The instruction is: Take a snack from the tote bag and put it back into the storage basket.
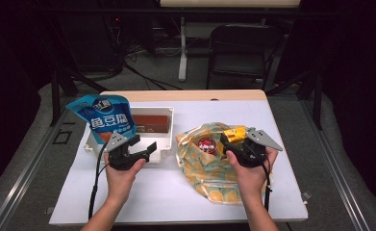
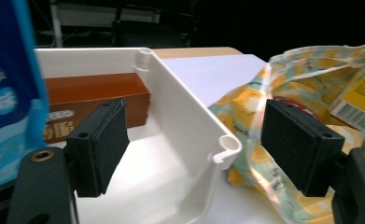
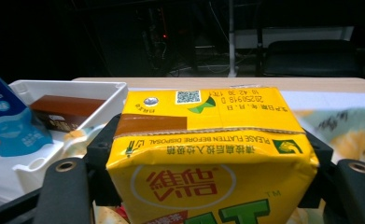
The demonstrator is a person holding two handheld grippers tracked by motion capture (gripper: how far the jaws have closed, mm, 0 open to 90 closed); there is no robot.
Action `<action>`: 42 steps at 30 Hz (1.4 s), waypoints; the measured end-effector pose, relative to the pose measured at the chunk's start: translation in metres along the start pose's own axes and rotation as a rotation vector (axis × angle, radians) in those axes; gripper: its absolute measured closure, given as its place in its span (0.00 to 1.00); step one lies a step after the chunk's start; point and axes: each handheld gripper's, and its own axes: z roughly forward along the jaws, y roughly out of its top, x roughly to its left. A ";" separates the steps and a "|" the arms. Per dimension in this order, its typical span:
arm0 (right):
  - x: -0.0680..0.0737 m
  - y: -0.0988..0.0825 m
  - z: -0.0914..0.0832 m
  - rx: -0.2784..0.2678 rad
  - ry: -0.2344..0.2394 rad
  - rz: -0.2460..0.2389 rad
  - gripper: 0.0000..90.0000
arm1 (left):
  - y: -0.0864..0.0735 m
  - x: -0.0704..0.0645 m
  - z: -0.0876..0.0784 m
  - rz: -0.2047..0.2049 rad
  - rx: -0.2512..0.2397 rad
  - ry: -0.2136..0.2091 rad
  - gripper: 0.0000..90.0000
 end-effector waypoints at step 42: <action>0.069 0.001 -0.004 0.025 0.214 -0.037 0.33 | -0.014 -0.090 0.032 0.245 0.046 -0.296 0.26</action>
